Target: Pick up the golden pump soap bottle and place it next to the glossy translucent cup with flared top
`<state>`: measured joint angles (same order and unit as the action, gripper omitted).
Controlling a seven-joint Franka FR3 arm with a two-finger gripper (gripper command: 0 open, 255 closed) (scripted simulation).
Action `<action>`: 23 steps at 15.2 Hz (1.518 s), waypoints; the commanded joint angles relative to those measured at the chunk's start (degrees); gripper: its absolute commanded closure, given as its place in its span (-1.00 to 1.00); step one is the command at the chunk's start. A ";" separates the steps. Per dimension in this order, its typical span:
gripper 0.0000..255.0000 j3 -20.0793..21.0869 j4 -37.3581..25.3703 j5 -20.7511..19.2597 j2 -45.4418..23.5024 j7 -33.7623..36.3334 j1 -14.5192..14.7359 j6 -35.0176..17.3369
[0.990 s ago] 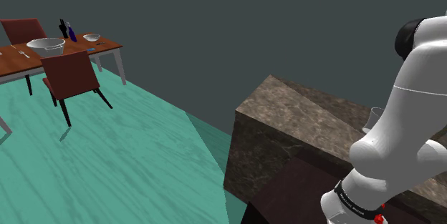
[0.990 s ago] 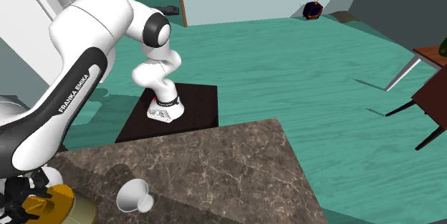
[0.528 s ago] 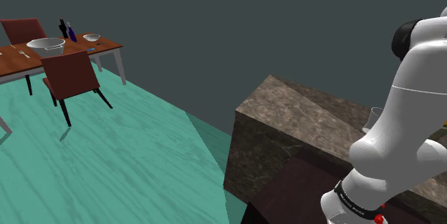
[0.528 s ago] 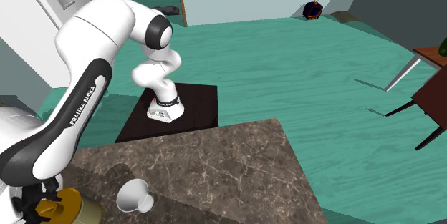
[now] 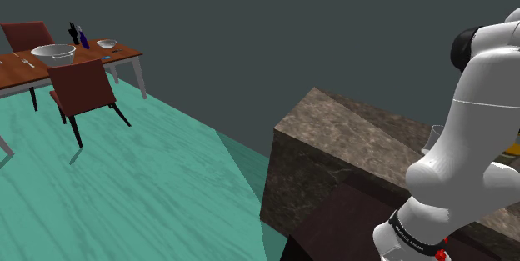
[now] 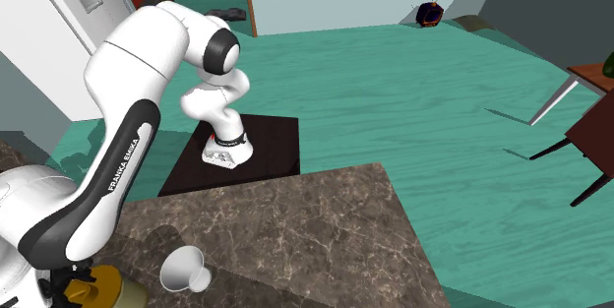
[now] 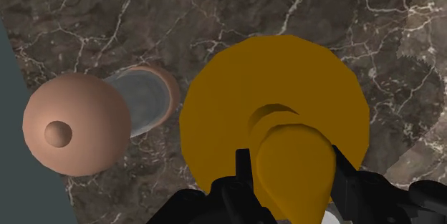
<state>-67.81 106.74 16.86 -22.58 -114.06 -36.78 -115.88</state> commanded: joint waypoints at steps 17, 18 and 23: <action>-1.00 -2.88 -3.81 -3.24 3.00 2.20 2.94 5.46; -1.00 -2.88 -3.81 -3.23 2.99 2.19 2.95 5.46; -1.00 -2.88 -3.81 -3.23 3.00 2.20 2.95 5.46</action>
<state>-70.68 102.95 13.63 -19.58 -111.87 -33.83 -110.44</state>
